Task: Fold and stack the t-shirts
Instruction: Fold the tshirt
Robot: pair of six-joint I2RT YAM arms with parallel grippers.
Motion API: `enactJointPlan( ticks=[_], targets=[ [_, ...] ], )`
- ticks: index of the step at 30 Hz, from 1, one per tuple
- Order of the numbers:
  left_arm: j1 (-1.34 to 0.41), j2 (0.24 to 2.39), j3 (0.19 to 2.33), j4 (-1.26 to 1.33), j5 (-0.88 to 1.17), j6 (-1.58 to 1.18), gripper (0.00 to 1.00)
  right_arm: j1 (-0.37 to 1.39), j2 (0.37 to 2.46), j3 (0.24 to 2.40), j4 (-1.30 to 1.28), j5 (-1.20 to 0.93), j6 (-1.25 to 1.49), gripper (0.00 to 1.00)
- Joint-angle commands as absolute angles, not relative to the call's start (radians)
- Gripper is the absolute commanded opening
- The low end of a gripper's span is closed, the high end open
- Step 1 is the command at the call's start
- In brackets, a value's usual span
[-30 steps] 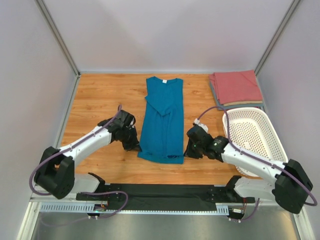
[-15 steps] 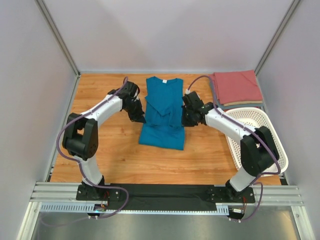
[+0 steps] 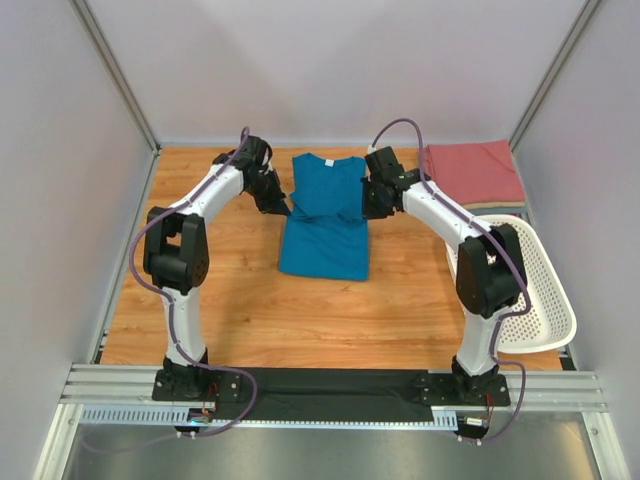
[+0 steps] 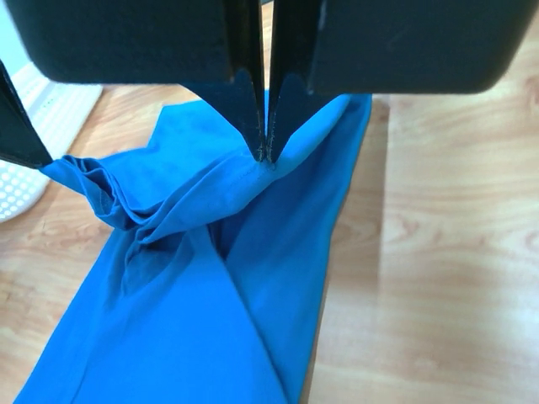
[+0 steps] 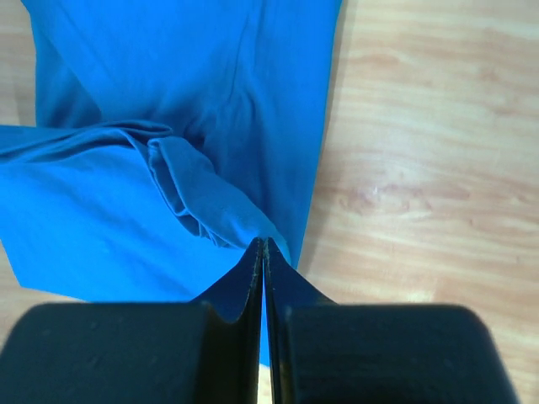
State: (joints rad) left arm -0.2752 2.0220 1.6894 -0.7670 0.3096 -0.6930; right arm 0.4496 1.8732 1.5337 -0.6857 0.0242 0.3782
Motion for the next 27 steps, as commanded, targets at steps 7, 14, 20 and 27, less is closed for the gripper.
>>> enactJointPlan(
  ticks=[7,14,20,27],
  targets=[
    [-0.23,2.186,1.876,-0.764,0.383,-0.669,0.0,0.388,2.022,1.735,-0.667,-0.038,0.337,0.0],
    [-0.221,2.243,1.931,-0.706,0.4,-0.683,0.0,0.357,2.115,1.81,-0.634,-0.063,0.342,0.0],
    [-0.219,2.296,1.976,-0.709,0.414,-0.675,0.0,0.344,2.189,1.864,-0.624,-0.107,0.344,0.0],
    [-0.21,2.261,1.98,-0.761,0.322,-0.672,0.05,0.331,2.194,1.91,-0.633,-0.072,0.37,0.0]
  ],
)
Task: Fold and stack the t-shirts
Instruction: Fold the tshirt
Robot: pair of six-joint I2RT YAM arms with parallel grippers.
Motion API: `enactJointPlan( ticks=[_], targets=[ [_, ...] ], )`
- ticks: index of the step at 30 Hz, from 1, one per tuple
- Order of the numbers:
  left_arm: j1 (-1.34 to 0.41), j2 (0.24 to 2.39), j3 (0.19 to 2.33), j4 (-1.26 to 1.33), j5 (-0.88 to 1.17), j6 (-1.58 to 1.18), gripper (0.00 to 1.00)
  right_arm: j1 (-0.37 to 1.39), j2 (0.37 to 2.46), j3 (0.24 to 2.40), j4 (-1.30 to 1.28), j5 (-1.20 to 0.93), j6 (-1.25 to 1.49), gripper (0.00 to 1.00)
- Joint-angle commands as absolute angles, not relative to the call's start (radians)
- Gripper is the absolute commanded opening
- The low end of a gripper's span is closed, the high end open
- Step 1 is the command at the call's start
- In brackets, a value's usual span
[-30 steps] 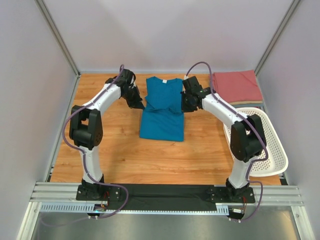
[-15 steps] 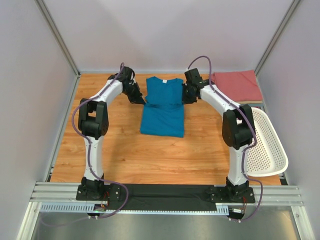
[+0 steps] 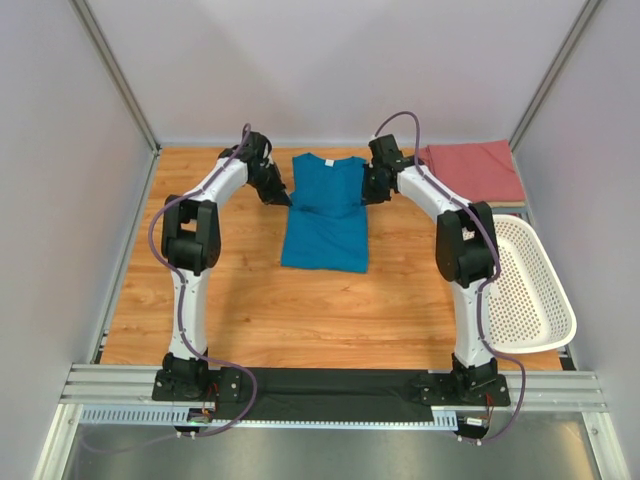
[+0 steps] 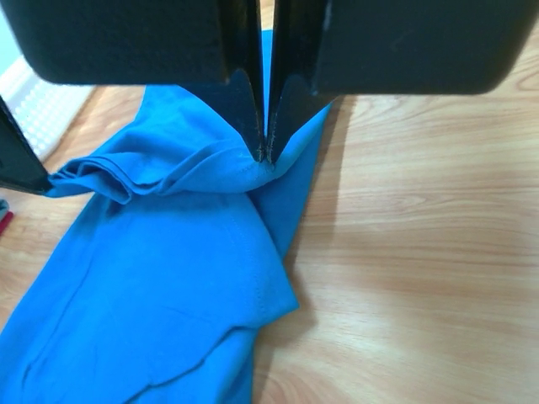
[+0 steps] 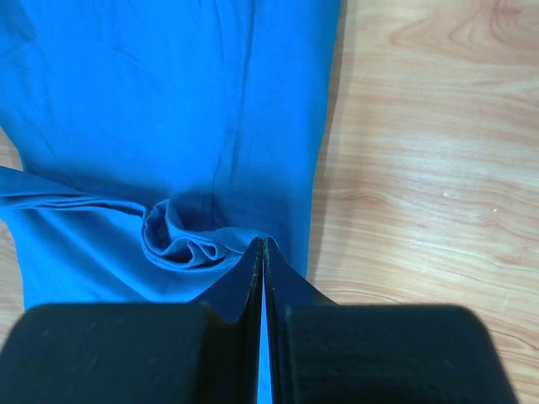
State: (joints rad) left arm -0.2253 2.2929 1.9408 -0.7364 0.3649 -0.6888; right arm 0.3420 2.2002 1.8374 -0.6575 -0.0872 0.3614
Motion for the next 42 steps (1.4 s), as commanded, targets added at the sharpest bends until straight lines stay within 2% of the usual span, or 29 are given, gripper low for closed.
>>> enactJointPlan(
  ticks=[1,14,17,19,22,23,25,27,29,34,37,42],
  targets=[
    [-0.209,2.257,1.982,-0.756,0.325,-0.673,0.01,0.327,2.192,1.91,-0.634,-0.071,0.373,0.0],
    [-0.198,2.27,1.97,-0.707,0.363,-0.712,0.0,0.304,2.169,1.853,-0.592,-0.084,0.391,0.0],
    [-0.198,2.282,1.989,-0.695,0.373,-0.713,0.06,0.299,2.2,1.885,-0.6,-0.089,0.396,0.0],
    [-0.196,2.289,2.003,-0.695,0.376,-0.707,0.15,0.298,2.224,1.904,-0.597,-0.103,0.394,0.02],
    [-0.186,2.283,2.037,-0.716,0.373,-0.692,0.3,0.291,2.246,1.933,-0.597,-0.153,0.384,0.18],
    [-0.181,2.275,2.04,-0.745,0.362,-0.681,0.35,0.288,2.246,1.937,-0.607,-0.152,0.383,0.29],
    [-0.179,2.238,2.042,-0.791,0.295,-0.615,0.47,0.287,2.217,1.93,-0.658,-0.15,0.383,0.42],
    [-0.181,2.198,2.011,-0.875,0.226,-0.583,0.52,0.285,2.148,1.864,-0.673,-0.161,0.388,0.57],
    [-0.183,2.107,1.867,-0.856,0.209,-0.552,0.52,0.287,2.093,1.794,-0.67,-0.23,0.387,0.63],
    [-0.213,1.881,1.425,-0.661,0.331,-0.566,0.52,0.301,1.948,1.534,-0.673,-0.354,0.324,0.61],
    [-0.239,1.839,1.301,-0.595,0.383,-0.571,0.51,0.305,1.888,1.401,-0.626,-0.428,0.322,0.56],
    [-0.267,1.825,1.22,-0.557,0.41,-0.575,0.5,0.333,1.841,1.253,-0.54,-0.498,0.339,0.49]
  ],
)
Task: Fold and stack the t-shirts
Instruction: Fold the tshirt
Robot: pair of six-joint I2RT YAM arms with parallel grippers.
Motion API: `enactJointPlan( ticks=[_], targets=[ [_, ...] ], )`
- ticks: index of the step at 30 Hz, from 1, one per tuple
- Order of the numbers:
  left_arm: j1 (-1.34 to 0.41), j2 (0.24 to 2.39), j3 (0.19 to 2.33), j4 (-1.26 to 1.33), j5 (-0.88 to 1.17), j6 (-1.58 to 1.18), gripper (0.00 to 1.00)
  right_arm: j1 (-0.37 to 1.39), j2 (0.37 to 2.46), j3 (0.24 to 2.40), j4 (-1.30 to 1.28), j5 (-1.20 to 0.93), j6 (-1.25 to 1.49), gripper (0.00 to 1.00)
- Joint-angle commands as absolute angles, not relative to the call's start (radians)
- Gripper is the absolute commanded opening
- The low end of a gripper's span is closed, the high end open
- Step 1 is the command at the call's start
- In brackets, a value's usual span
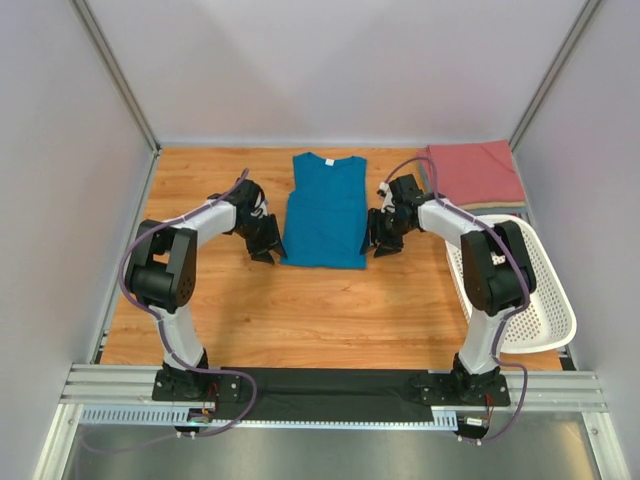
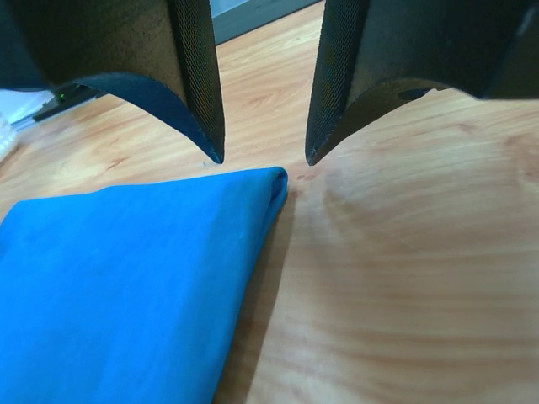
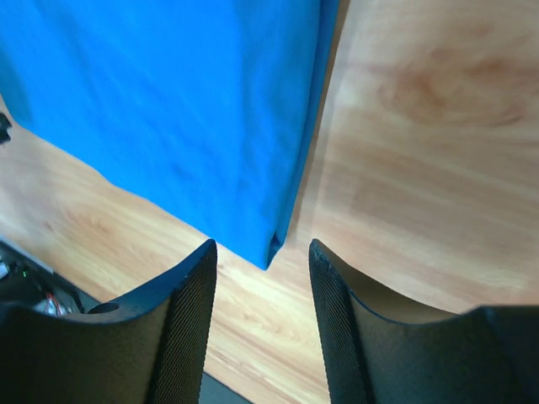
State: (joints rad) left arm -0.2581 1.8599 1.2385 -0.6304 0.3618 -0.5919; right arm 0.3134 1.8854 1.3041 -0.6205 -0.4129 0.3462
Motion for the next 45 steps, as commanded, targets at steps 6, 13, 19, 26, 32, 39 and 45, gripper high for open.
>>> enactJointPlan(
  ticks=[6,13,19,26,32,39,45],
  targets=[
    [-0.296,1.829,1.18,-0.594,0.325,-0.557,0.49,0.353,1.83,1.155,-0.502,-0.48,0.357,0.48],
    [-0.296,1.853,1.173,-0.565,0.294,-0.56,0.47,0.364,1.833,1.106,-0.462,-0.424,0.367,0.14],
    [-0.296,1.763,1.141,-0.538,0.304,-0.565,0.5,0.362,1.818,1.072,-0.451,-0.405,0.356,0.0],
    [-0.298,1.801,1.137,-0.508,0.359,-0.565,0.5,0.364,1.79,1.072,-0.457,-0.402,0.371,0.0],
    [-0.305,1.856,1.147,-0.509,0.371,-0.568,0.4,0.362,1.798,1.069,-0.457,-0.408,0.387,0.0],
    [-0.325,1.872,1.128,-0.511,0.367,-0.584,0.0,0.364,1.744,1.002,-0.439,-0.393,0.411,0.0],
    [-0.341,1.795,1.043,-0.561,0.293,-0.637,0.0,0.365,1.694,0.917,-0.417,-0.364,0.44,0.0]
  ],
)
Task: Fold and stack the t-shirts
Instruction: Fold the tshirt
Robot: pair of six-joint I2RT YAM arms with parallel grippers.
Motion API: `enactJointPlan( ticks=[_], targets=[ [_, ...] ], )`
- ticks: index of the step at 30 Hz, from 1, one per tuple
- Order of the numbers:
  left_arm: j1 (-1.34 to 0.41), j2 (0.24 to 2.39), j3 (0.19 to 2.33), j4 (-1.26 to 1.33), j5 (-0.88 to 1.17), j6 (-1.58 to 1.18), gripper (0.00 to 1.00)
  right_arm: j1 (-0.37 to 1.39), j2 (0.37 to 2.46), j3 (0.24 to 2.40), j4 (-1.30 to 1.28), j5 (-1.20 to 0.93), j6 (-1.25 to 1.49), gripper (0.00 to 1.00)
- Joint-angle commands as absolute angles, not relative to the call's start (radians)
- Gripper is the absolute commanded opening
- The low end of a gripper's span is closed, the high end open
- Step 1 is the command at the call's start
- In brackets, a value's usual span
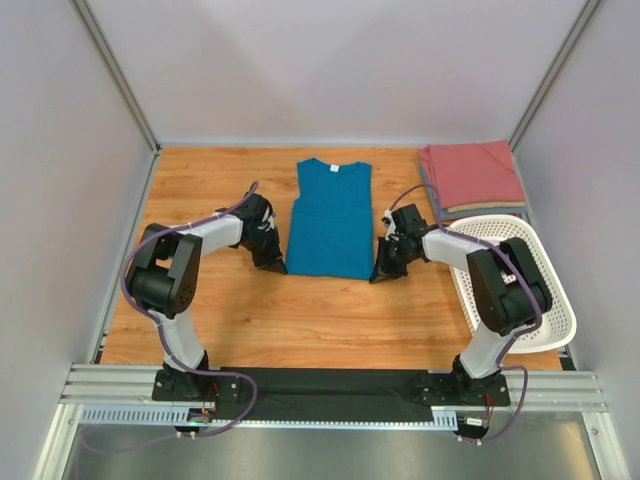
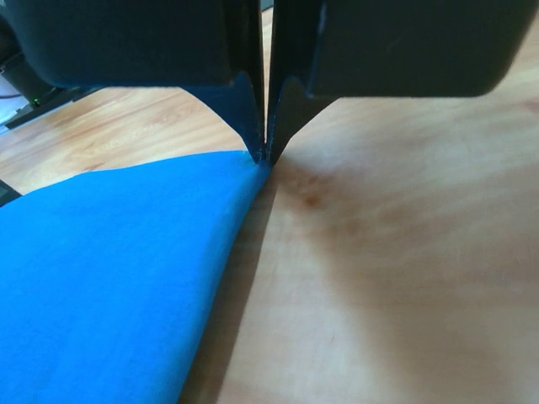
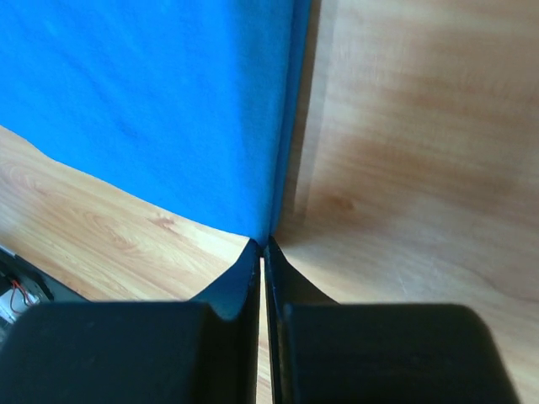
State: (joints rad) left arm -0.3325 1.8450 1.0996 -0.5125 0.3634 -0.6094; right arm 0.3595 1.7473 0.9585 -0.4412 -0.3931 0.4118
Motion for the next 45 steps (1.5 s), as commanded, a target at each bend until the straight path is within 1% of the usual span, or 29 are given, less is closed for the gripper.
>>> enactJointPlan(
  ticks=[1,4,6,7,8,10,12,13,16,20,21,27,28,35,39,45],
  targets=[
    [-0.342,1.786,1.032,-0.577,0.29,-0.64,0.0,0.368,1.681,0.884,-0.413,-0.365,0.445,0.0],
    [-0.347,1.746,0.985,-0.566,0.317,-0.65,0.0,0.387,1.64,0.841,-0.397,-0.362,0.456,0.0],
    [-0.35,1.709,0.959,-0.552,0.35,-0.655,0.2,0.396,1.621,0.816,-0.399,-0.368,0.456,0.01],
    [-0.35,1.698,0.957,-0.551,0.356,-0.653,0.3,0.396,1.617,0.81,-0.4,-0.376,0.453,0.09],
    [-0.35,1.691,0.965,-0.561,0.357,-0.64,0.4,0.396,1.602,0.804,-0.4,-0.379,0.448,0.14],
    [-0.35,1.683,1.032,-0.636,0.335,-0.605,0.45,0.393,1.588,0.819,-0.435,-0.361,0.433,0.25],
    [-0.348,1.695,1.145,-0.714,0.249,-0.551,0.47,0.388,1.577,0.877,-0.506,-0.344,0.407,0.28],
    [-0.347,1.698,1.181,-0.766,0.224,-0.534,0.48,0.377,1.577,0.899,-0.524,-0.335,0.402,0.33],
    [-0.336,1.713,1.296,-0.76,0.206,-0.432,0.49,0.336,1.589,0.983,-0.561,-0.347,0.376,0.4],
    [-0.304,1.811,1.466,-0.752,0.221,-0.342,0.49,0.279,1.656,1.123,-0.54,-0.405,0.335,0.42],
    [-0.29,1.828,1.486,-0.732,0.235,-0.328,0.49,0.267,1.679,1.191,-0.538,-0.413,0.325,0.41],
    [-0.264,1.985,1.635,-0.709,0.317,-0.215,0.48,0.199,1.865,1.405,-0.511,-0.501,0.264,0.43],
    [-0.262,2.021,1.67,-0.706,0.331,-0.192,0.48,0.181,1.918,1.487,-0.521,-0.518,0.259,0.43],
    [-0.262,2.127,1.782,-0.68,0.368,-0.146,0.49,0.153,2.092,1.621,-0.546,-0.598,0.213,0.44],
    [-0.262,2.174,1.821,-0.663,0.396,-0.124,0.49,0.152,2.152,1.658,-0.54,-0.644,0.202,0.43],
    [-0.262,2.21,1.833,-0.652,0.442,-0.107,0.47,0.152,2.209,1.695,-0.532,-0.649,0.201,0.42]
  ],
)
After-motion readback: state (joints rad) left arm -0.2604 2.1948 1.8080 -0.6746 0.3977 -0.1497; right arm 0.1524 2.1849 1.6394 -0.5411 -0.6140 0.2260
